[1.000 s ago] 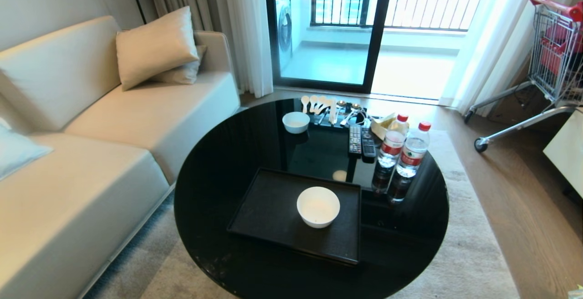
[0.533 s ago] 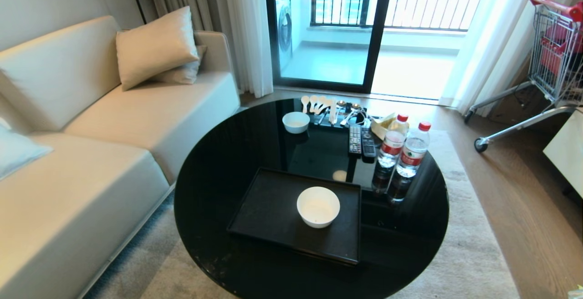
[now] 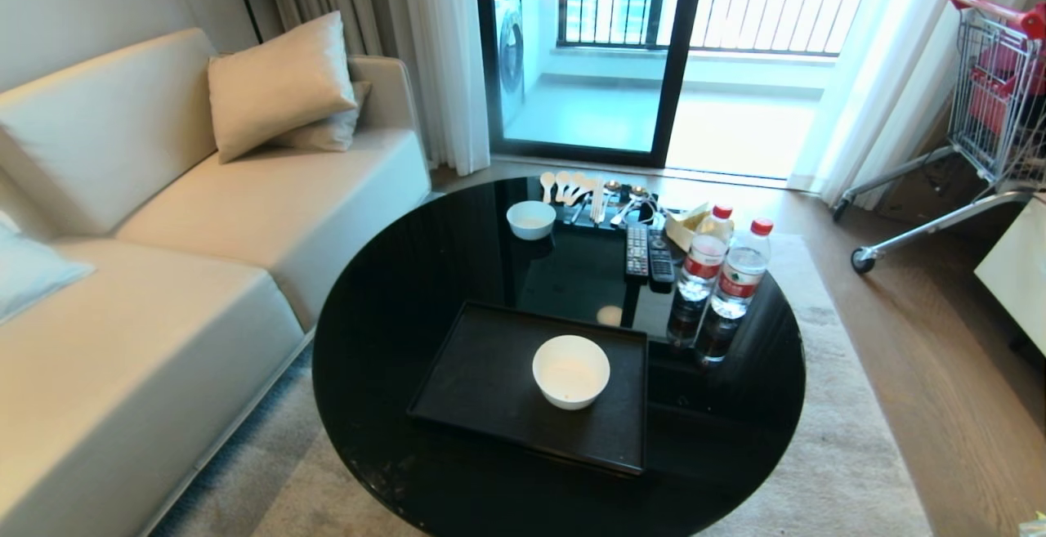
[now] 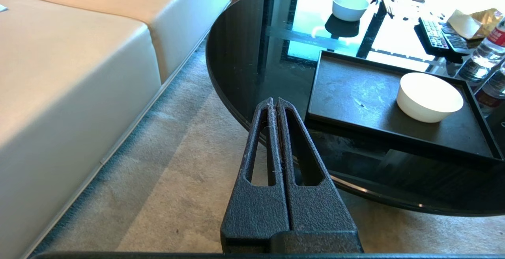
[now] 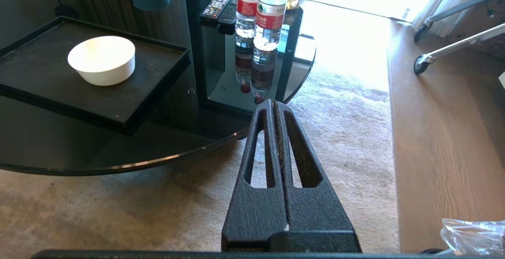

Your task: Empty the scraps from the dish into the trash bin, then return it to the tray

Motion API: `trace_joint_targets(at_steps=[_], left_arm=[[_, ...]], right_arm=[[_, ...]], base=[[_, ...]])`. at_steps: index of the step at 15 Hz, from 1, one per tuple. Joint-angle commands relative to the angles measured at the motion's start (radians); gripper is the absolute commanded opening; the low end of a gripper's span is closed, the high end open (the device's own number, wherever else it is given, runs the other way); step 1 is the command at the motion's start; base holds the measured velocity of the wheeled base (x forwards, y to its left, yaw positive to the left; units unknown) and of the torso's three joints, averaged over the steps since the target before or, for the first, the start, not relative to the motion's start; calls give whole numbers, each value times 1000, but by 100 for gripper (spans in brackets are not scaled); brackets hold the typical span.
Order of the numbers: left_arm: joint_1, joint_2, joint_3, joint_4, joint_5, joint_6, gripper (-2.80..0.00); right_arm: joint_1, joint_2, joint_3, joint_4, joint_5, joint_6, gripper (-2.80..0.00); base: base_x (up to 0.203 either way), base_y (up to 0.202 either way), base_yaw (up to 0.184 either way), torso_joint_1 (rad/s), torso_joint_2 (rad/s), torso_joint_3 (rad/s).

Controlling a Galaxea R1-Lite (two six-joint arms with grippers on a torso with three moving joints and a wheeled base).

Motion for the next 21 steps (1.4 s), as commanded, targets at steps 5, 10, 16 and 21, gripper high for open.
trace_joint_targets(at_steps=[5,10,16,21], left_arm=[[0,0,0,-1,1,-1,-280],[0,0,0,-1,1,-1,-280],[0,0,0,-1,1,-1,-280],[0,0,0,-1,1,-1,-280]], right_arm=[[0,-6,0,1,1,-1,-280],[0,-6,0,1,-1,-4,-280],[0,-6,0,1,-1,-2,-280],[0,-6,0,-1,-15,3,-280]], base=[[0,0,0,0,0,0],[0,0,0,0,0,0],[0,0,0,0,0,0],[0,0,0,0,0,0]])
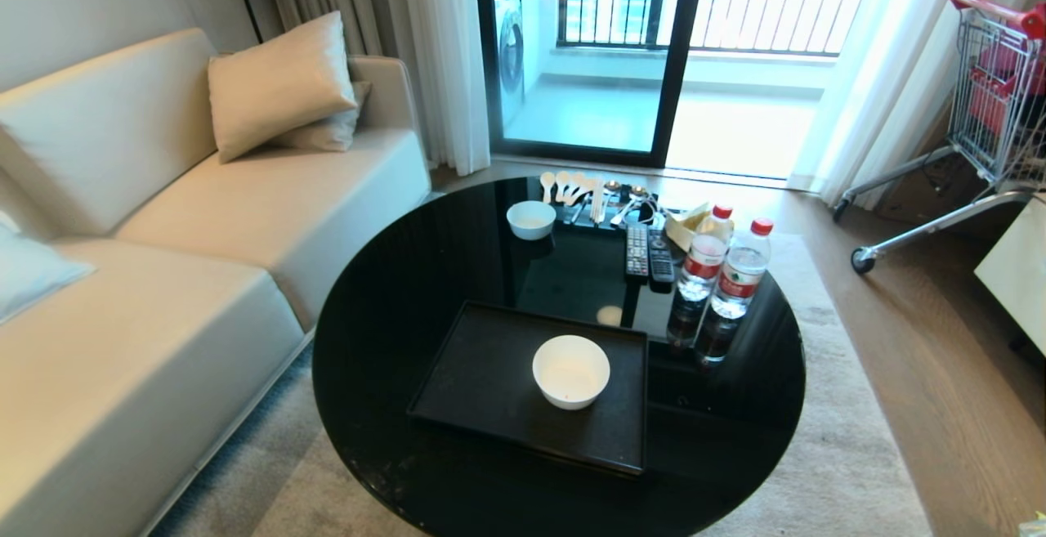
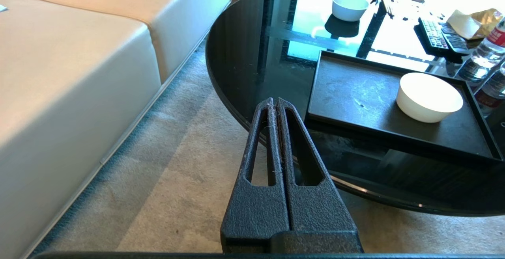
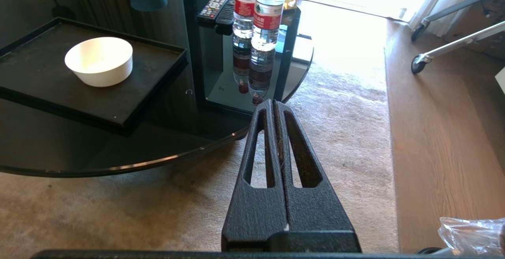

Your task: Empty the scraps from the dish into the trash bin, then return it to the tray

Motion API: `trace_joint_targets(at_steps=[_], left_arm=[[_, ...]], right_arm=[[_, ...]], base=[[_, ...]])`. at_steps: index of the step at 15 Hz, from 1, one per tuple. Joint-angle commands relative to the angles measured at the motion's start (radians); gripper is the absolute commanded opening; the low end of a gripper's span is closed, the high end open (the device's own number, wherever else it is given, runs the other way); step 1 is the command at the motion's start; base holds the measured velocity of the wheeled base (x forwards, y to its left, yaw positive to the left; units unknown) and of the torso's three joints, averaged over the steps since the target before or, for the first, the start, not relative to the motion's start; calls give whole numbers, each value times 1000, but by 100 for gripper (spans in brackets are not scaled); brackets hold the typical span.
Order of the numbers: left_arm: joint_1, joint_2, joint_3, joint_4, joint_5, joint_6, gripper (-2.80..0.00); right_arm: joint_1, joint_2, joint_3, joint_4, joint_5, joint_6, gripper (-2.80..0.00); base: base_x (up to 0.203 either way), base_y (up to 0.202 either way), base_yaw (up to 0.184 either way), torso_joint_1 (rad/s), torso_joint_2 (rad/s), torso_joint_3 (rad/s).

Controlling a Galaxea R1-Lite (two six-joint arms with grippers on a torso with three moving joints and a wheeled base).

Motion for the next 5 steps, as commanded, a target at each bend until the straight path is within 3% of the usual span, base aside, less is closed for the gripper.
trace_joint_targets(at_steps=[1,5], left_arm=[[0,0,0,0,0,-1,-280],[0,0,0,0,0,-1,-280]], right_arm=[[0,2,0,-1,-3,2,-280],[0,2,0,1,-3,4,-280]], base=[[0,0,0,0,0,0],[0,0,0,0,0,0]])
